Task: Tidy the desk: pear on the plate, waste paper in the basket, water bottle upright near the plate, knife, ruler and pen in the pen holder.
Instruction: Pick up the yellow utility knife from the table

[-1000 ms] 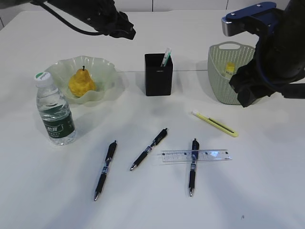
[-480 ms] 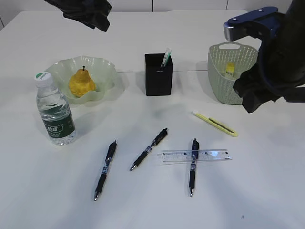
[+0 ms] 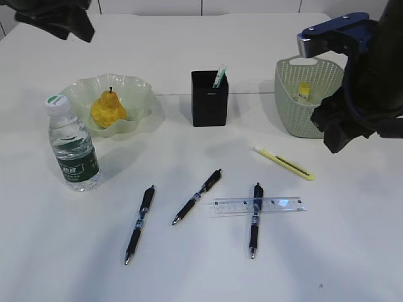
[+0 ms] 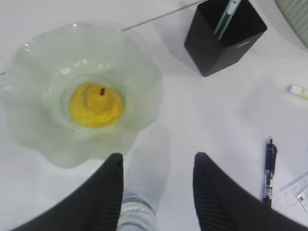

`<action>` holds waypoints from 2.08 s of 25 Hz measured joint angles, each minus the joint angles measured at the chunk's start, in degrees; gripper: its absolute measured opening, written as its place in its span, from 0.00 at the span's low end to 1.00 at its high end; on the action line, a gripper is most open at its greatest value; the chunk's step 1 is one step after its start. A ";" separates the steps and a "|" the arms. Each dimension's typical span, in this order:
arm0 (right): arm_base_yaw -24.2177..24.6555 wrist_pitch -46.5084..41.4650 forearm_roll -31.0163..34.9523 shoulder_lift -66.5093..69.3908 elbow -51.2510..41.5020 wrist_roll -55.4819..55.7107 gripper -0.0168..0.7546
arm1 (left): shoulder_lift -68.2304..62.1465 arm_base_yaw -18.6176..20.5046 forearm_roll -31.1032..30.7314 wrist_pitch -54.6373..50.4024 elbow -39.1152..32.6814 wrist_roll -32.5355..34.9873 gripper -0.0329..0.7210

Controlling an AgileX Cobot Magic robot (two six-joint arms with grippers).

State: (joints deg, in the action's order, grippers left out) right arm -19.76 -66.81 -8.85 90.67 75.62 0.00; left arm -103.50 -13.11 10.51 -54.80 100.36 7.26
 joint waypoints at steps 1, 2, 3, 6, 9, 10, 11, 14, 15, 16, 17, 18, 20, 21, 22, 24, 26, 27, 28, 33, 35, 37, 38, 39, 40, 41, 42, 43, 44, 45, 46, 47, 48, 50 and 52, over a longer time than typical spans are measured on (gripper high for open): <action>0.00 0.00 0.00 0.00 0.00 0.00 0.58 | 1.82 0.94 -0.40 0.00 -1.73 -0.69 0.49; 0.00 0.00 0.00 0.00 0.00 0.00 0.58 | 3.37 1.91 -0.92 -0.24 -3.56 -1.31 0.49; 0.00 0.11 0.00 0.00 0.00 0.00 0.58 | 4.64 2.73 -1.04 -0.57 -5.46 -1.75 0.50; 0.00 0.68 0.00 0.00 0.00 -1.62 0.58 | 8.81 5.33 -1.50 -1.42 -10.79 -2.63 0.50; 0.00 2.40 0.00 0.09 0.00 -2.62 0.58 | 12.90 6.88 -1.88 -1.46 -16.72 -2.82 0.50; 0.00 2.90 0.00 0.09 0.00 -2.85 0.58 | 14.24 7.41 -1.99 -1.46 -19.27 -2.82 0.51; 0.00 3.32 0.00 0.09 0.00 -3.11 0.58 | 15.47 7.92 -2.08 -1.23 -21.18 -2.82 0.51; 0.00 3.94 0.00 0.13 0.00 -3.87 0.58 | 18.25 9.73 -2.21 0.28 -28.32 -3.17 0.53; 0.00 4.05 0.00 0.48 0.00 -4.01 0.58 | 18.93 10.33 -2.21 0.64 -30.48 -3.26 0.54; 0.00 4.05 0.00 0.81 0.00 -4.29 0.58 | 19.76 11.02 -2.21 0.89 -33.02 -3.38 0.54; 0.00 4.05 0.00 1.47 0.00 -4.54 0.58 | 20.63 11.66 -2.21 1.07 -35.40 -3.38 0.54; 0.00 4.05 0.00 2.03 0.00 -4.79 0.58 | 21.61 12.09 -2.21 1.30 -37.59 -3.49 0.55; 0.00 4.05 0.00 3.59 0.41 -5.32 0.58 | 24.08 13.17 -2.21 1.51 -41.45 -3.49 0.55; 0.00 4.05 0.00 4.21 0.78 -5.57 0.58 | 25.32 13.37 -2.33 1.65 -42.86 -3.49 0.55; 0.00 4.05 0.00 4.94 1.40 -5.87 0.58 | 26.67 13.38 -2.33 1.65 -44.16 -3.49 0.55; 0.00 4.05 0.00 6.51 2.97 -6.70 0.58 | 30.10 13.48 -2.22 1.65 -46.78 -3.49 0.55; 0.00 4.05 0.00 8.18 5.41 -7.64 0.58 | 32.42 13.48 -2.14 1.65 -48.87 -3.61 0.55; 0.00 4.05 0.00 9.26 6.90 -8.10 0.58 | 33.14 13.48 -2.10 1.65 -49.53 -3.72 0.55; 0.00 4.05 0.00 10.28 8.28 -8.45 0.58 | 33.74 13.48 -2.10 1.49 -50.05 -3.96 0.55; 0.00 2.71 0.00 17.89 17.09 -10.07 0.58 | 34.26 13.48 -2.10 0.29 -50.26 -4.22 0.55; 0.00 2.15 0.00 21.34 20.11 -10.32 0.58 | 34.26 13.48 -2.10 0.21 -50.26 -4.22 0.56; 0.00 1.91 0.00 24.82 22.75 -10.96 0.58 | 34.26 13.48 -2.10 0.16 -50.37 -4.32 0.60; 0.00 1.91 0.00 26.12 23.65 -11.34 0.58 | 34.26 13.48 -2.10 0.16 -50.49 -4.31 0.62; 0.00 1.81 0.00 27.58 24.54 -11.60 0.58 | 34.26 13.48 -2.10 0.07 -50.49 -4.31 0.65; 0.00 1.81 0.00 28.93 25.30 -11.74 0.58 | 34.26 13.48 -2.10 -0.07 -50.49 -4.31 0.67; 0.00 1.81 0.00 30.23 25.83 -12.04 0.58 | 34.26 13.48 -2.10 -0.23 -50.49 -4.31 0.69; 0.00 1.81 0.00 31.22 26.35 -12.28 0.58 | 34.26 13.48 -2.10 -0.30 -50.49 -4.31 0.70; 0.00 1.81 0.00 32.36 26.74 -12.46 0.58 | 34.26 13.48 -2.10 -0.30 -50.49 -4.31 0.70; 0.10 1.81 0.00 33.41 27.11 -12.59 0.58 | 34.26 13.48 -2.10 -0.30 -50.49 -4.31 0.71; 0.21 1.81 0.00 34.26 27.61 -12.72 0.58 | 34.26 13.48 -2.10 -0.30 -50.49 -4.31 0.71; 0.33 1.93 0.00 35.21 27.92 -12.95 0.58 | 34.26 13.48 -2.10 -0.30 -50.49 -4.31 0.71; 0.58 1.93 0.11 36.08 28.37 -13.39 0.58 | 34.26 13.48 -2.10 -0.30 -50.49 -4.31 0.71; 0.82 1.93 0.22 36.87 28.81 -14.05 0.58 | 34.26 13.48 -2.10 -0.34 -50.49 -4.31 0.71; 1.61 2.03 1.04 37.97 29.35 -15.25 0.58 | 34.26 13.48 -2.10 -0.58 -50.49 -4.31 0.71; 2.67 2.03 2.20 38.77 30.01 -16.96 0.58 | 34.26 13.48 -2.10 -0.78 -50.49 -4.31 0.71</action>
State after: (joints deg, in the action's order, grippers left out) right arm -17.09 -64.78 -6.65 129.44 105.62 -16.96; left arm -69.24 0.37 8.41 -55.58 49.87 2.95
